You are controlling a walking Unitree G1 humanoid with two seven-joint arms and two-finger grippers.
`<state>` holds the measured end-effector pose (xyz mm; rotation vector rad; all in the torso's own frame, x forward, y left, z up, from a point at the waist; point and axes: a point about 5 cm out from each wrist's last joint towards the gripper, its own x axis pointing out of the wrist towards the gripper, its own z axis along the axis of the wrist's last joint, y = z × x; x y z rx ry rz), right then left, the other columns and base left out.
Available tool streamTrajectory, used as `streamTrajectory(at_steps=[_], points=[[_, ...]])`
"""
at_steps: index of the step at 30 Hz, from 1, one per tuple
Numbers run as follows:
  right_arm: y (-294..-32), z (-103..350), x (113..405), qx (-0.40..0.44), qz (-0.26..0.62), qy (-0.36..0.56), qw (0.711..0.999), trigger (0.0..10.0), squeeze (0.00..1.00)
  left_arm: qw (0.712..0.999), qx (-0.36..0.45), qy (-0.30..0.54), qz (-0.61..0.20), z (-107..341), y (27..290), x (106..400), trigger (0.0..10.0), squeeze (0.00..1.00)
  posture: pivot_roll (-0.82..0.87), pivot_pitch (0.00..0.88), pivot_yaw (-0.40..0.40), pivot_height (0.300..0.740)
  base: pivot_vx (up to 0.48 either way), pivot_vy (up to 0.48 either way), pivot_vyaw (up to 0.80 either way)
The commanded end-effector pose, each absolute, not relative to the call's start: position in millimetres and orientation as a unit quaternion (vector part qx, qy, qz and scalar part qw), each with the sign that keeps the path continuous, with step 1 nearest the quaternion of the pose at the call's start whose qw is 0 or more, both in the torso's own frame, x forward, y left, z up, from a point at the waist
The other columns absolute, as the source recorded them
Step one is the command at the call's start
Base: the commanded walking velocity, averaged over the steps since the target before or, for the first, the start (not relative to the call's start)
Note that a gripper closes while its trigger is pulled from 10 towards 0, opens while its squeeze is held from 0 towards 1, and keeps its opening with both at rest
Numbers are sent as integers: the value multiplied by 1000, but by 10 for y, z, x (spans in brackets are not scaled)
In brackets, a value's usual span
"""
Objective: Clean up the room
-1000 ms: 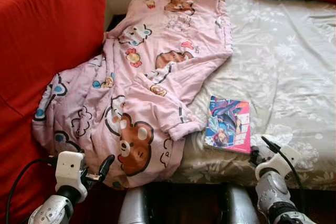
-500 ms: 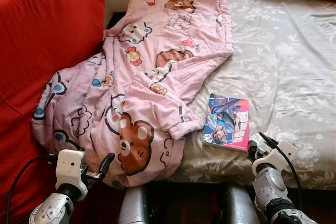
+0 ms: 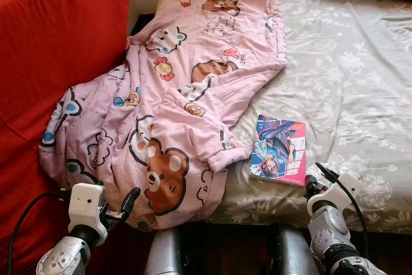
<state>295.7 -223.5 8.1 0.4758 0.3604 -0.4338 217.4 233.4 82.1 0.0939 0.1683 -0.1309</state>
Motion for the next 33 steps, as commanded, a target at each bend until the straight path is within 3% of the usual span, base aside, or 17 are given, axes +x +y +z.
streamTrajectory(at_steps=[1,33], points=[[-2181,28,2924,238,-209,188,930,0,0,992,60,99,-55,771,2407,2137,10000,0,202,161,107,592,0,0,0],[-2177,49,2938,210,-206,185,938,0,0,994,50,89,-35,717,2365,2146,10000,0,201,146,61,592,0,0,0]])
